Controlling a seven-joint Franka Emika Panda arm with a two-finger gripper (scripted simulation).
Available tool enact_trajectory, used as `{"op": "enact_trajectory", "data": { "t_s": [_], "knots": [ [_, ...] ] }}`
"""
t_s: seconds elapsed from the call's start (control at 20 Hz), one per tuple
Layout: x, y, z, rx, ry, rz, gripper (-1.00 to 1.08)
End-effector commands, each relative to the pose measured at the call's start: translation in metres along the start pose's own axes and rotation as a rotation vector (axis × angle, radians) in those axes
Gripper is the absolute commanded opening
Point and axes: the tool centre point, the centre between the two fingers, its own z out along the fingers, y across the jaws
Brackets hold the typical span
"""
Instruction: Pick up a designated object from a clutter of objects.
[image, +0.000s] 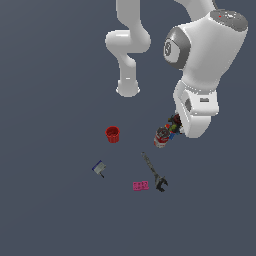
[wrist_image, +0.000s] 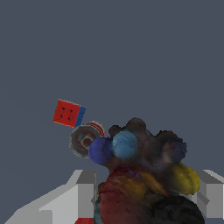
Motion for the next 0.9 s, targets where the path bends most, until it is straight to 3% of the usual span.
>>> {"op": "enact_trajectory", "data": {
  "t_s": [0.0, 0.45, 0.85],
  "knots": [
    [-0.006, -0.002, -0.026, 0.001, 0.001, 0.000, -1.00],
    [-0.020, -0.005, -0.089, 0.002, 0.000, 0.001, -1.00],
    [-0.024, -0.004, -0.107, 0.002, -0.001, 0.003, -1.00]
  ]
}}
